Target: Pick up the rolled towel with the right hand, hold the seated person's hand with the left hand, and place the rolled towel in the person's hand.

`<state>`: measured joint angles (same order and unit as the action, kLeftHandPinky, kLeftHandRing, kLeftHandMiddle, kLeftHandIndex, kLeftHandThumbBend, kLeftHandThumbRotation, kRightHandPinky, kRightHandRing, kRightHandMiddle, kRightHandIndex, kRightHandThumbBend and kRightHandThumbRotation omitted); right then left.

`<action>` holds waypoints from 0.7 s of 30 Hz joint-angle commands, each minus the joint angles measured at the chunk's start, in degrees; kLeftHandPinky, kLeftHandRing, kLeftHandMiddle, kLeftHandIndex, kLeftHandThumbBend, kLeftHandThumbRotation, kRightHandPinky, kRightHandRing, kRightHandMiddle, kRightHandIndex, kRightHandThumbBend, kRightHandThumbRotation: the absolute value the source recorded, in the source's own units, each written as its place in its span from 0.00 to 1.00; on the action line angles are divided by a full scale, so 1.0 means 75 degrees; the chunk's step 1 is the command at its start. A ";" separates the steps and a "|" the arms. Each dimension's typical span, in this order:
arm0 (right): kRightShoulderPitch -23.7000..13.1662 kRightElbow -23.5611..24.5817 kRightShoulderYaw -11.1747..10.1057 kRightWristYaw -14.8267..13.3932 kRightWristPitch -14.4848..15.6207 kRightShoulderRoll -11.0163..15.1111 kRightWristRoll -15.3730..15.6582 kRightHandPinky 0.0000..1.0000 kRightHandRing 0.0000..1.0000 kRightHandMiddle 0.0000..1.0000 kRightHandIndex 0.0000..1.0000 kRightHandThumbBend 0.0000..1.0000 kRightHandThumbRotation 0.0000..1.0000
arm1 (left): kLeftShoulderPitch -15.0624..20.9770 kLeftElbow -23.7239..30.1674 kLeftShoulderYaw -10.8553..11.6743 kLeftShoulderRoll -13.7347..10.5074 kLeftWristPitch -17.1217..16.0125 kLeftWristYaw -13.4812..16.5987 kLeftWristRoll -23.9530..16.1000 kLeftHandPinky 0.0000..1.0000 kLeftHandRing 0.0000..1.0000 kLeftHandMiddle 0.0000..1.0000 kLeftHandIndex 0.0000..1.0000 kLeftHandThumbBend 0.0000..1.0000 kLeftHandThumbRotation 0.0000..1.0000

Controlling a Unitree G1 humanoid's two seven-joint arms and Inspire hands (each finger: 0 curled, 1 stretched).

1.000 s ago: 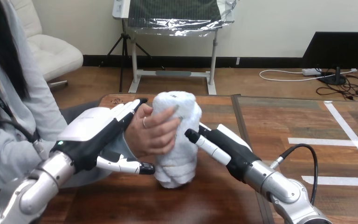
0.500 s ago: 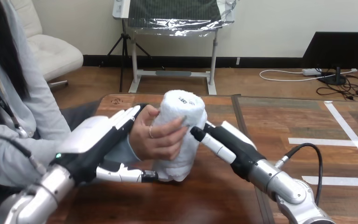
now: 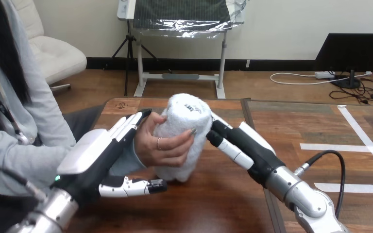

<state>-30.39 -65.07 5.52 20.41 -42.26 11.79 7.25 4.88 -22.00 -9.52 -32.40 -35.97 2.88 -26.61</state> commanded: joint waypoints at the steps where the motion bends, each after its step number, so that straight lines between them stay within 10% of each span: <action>1: -0.0076 0.0594 -0.0236 -0.0199 -0.0452 0.0104 -0.0177 1.00 1.00 1.00 1.00 1.00 1.00 | -0.0055 0.0467 0.0280 0.0310 -0.0438 0.0502 0.0166 0.92 0.99 1.00 1.00 1.00 0.76; 21: 0.0253 0.0813 -0.0457 -0.0172 -0.1465 -0.0147 -0.0649 1.00 1.00 1.00 1.00 1.00 1.00 | -0.0482 0.0228 0.0418 0.1055 -0.2061 0.1672 0.0080 0.96 1.00 1.00 1.00 1.00 0.80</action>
<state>-26.77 -61.29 3.63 19.76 -50.83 11.34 4.03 -0.75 -21.46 -8.19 -25.71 -47.99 13.20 -26.73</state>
